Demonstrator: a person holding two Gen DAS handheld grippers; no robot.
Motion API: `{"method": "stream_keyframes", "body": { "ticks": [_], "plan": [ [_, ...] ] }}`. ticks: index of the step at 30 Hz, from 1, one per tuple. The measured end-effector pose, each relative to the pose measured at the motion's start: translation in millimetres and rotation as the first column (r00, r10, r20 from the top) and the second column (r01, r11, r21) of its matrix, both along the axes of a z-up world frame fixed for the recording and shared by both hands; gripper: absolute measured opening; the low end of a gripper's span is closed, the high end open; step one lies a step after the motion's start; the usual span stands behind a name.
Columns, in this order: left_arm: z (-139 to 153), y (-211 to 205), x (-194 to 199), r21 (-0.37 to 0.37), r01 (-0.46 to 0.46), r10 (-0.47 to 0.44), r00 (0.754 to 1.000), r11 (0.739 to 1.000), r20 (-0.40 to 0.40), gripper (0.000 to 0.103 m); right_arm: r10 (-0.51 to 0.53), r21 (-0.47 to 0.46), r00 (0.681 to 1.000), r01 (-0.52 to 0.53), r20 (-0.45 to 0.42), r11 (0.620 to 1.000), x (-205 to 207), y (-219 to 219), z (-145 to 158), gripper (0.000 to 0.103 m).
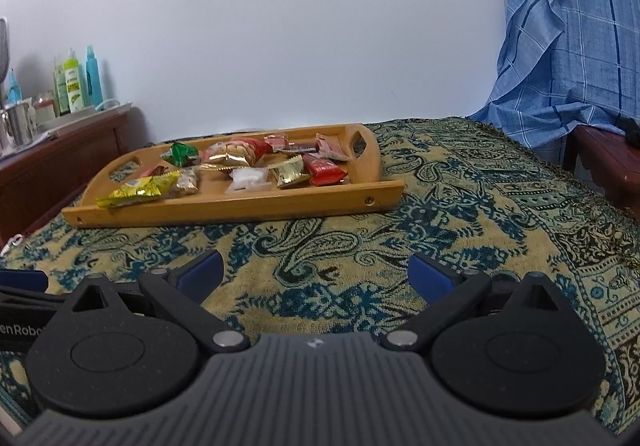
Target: Organize snacks
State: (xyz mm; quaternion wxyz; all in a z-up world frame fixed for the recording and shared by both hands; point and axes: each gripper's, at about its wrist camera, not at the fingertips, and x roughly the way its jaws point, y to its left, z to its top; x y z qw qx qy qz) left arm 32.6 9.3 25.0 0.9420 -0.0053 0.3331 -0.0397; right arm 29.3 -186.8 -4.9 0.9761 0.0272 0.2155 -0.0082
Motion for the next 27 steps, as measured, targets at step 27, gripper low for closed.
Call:
{"method": "stream_keyframes", "body": {
  "ticks": [27],
  "plan": [
    [-18.9, 3.3, 8.2, 0.018, -0.047, 0.047, 0.999, 0.999, 0.013, 0.103, -0.023, -0.092, 0.998, 0.018, -0.053, 0.996, 14.8, 11.9, -28.8, 0.103]
  ]
}}
